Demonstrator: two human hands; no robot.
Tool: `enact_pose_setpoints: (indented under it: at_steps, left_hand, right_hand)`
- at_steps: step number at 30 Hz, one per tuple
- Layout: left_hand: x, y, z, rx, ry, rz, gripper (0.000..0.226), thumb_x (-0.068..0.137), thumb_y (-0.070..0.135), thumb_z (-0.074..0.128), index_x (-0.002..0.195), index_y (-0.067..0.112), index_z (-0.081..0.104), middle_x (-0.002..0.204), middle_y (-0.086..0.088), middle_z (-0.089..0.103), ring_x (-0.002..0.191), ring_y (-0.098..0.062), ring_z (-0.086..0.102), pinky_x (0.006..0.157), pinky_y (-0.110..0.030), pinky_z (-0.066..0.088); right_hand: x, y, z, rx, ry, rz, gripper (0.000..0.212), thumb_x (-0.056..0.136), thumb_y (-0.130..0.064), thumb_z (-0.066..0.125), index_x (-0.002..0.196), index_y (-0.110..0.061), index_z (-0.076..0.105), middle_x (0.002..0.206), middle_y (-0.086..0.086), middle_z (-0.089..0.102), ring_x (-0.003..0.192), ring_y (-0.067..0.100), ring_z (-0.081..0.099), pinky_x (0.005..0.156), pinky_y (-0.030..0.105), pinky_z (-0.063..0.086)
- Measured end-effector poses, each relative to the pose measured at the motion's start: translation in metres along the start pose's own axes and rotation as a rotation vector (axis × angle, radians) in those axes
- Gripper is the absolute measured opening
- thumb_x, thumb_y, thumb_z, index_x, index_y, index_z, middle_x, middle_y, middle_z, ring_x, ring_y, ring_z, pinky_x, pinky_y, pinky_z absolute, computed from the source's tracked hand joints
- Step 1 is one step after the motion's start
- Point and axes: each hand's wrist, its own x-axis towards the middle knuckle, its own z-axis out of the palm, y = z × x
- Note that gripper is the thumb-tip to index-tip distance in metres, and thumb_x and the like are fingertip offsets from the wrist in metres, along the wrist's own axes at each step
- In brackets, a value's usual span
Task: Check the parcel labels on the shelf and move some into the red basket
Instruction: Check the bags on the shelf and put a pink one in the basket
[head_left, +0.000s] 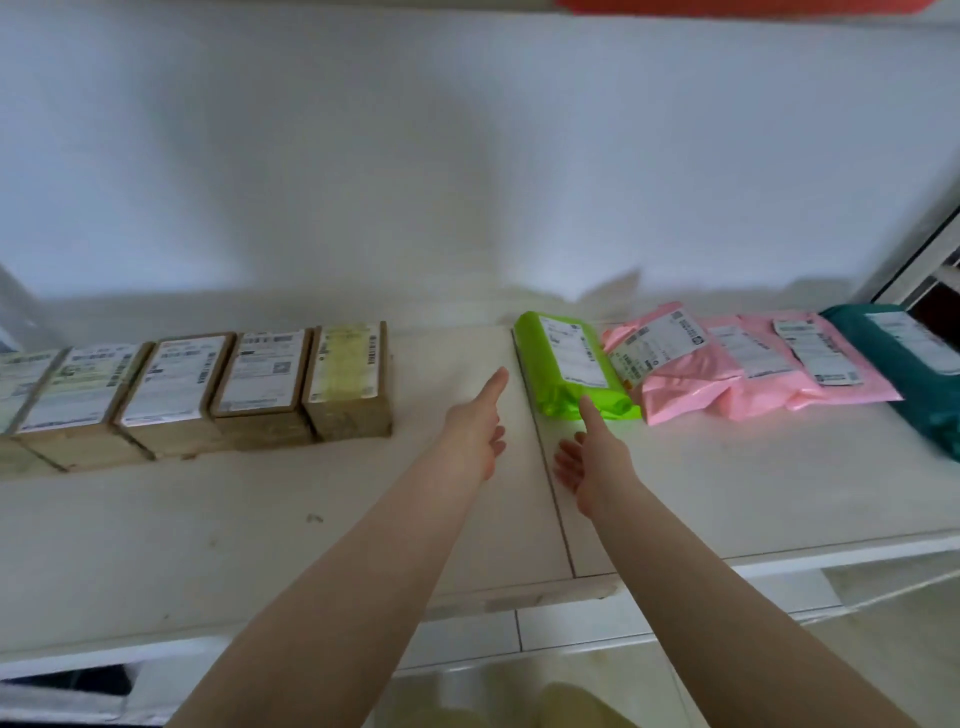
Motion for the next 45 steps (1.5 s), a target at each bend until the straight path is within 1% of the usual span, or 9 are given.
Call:
enact_pose_setpoints:
  at_steps: [3,6,8,11,19,26,31,35,45]
  left_hand:
    - [0.004,-0.003,0.036,0.036,0.052,0.032,0.071,0.070,0.059,0.077,0.114,0.006,0.056,0.085,-0.002,0.055,0.071,-0.017,0.053,0.068,-0.026,0.048]
    - [0.018,-0.009,0.067,0.035,0.105,0.058,0.098,0.047,0.068,0.080,0.120,0.004,0.059,0.116,-0.015,0.067,0.102,-0.029,0.067,0.077,-0.032,0.053]
    - [0.025,-0.011,0.074,0.092,0.160,0.098,0.099,0.051,0.065,0.080,0.125,0.003,0.056,0.123,-0.016,0.064,0.111,-0.035,0.063,0.079,-0.034,0.051]
    - [0.032,-0.013,0.093,0.183,0.249,0.153,0.098,0.054,0.063,0.080,0.126,0.001,0.053,0.124,-0.015,0.062,0.109,-0.035,0.062,0.092,-0.042,0.053]
    - [0.040,-0.020,0.089,0.069,0.245,0.221,0.057,0.070,0.035,0.081,0.107,-0.006,0.068,0.104,-0.022,0.072,0.087,-0.034,0.071,0.082,-0.050,0.059]
    - [-0.008,-0.008,0.047,-0.184,0.197,0.225,0.025,0.088,0.021,0.071,0.108,0.012,0.059,0.087,-0.004,0.066,0.072,-0.016,0.064,0.077,-0.034,0.053]
    - [-0.033,-0.001,0.008,-0.266,0.099,0.242,0.037,0.089,0.016,0.068,0.122,0.003,0.058,0.096,-0.007,0.071,0.079,-0.017,0.068,0.065,-0.026,0.061]
    - [-0.049,-0.002,-0.018,-0.304,0.026,0.279,0.041,0.088,0.010,0.067,0.127,0.001,0.057,0.115,-0.014,0.070,0.088,-0.019,0.070,0.072,-0.027,0.061]
    - [-0.059,-0.005,-0.065,-0.304,-0.088,0.312,0.049,0.086,0.010,0.068,0.133,0.011,0.055,0.115,-0.006,0.073,0.096,-0.013,0.070,0.094,-0.032,0.052]
  right_hand:
    - [0.010,-0.020,-0.023,-0.007,-0.009,0.020,0.045,0.091,-0.051,0.064,0.082,-0.009,0.051,0.074,0.008,0.045,0.060,0.019,0.045,0.056,0.029,0.041]
    - [0.020,-0.034,-0.034,0.004,-0.049,0.030,0.043,0.092,-0.049,0.063,0.095,-0.007,0.055,0.072,0.007,0.042,0.059,0.018,0.043,0.055,0.029,0.040]
    - [0.022,-0.034,-0.032,0.010,-0.052,0.046,0.043,0.092,-0.049,0.064,0.105,-0.009,0.055,0.070,0.007,0.041,0.057,0.018,0.042,0.055,0.028,0.041]
    - [0.030,-0.044,-0.038,0.000,-0.088,0.063,0.035,0.092,-0.047,0.065,0.101,-0.014,0.056,0.069,0.005,0.040,0.056,0.017,0.041,0.055,0.026,0.039]
    - [0.037,-0.051,-0.038,-0.012,-0.112,0.105,0.029,0.089,-0.043,0.070,0.084,-0.020,0.053,0.069,0.004,0.040,0.056,0.014,0.041,0.054,0.028,0.042]
    - [0.036,-0.049,-0.022,-0.081,-0.167,-0.007,0.032,0.082,-0.040,0.078,0.078,-0.013,0.061,0.078,0.006,0.056,0.070,0.020,0.053,0.066,0.033,0.051]
    - [0.021,-0.040,-0.006,0.004,-0.361,-0.083,0.030,0.088,-0.024,0.074,0.112,-0.007,0.068,0.088,0.003,0.075,0.071,0.014,0.070,0.069,0.028,0.060]
    - [0.009,-0.030,-0.003,-0.003,-0.468,-0.179,0.026,0.090,-0.010,0.070,0.115,-0.004,0.069,0.083,0.002,0.079,0.067,0.013,0.075,0.058,0.025,0.060]
    - [-0.011,-0.011,0.010,-0.022,-0.540,-0.358,0.026,0.086,-0.001,0.070,0.111,-0.010,0.070,0.100,0.010,0.079,0.086,0.026,0.076,0.080,0.041,0.063]
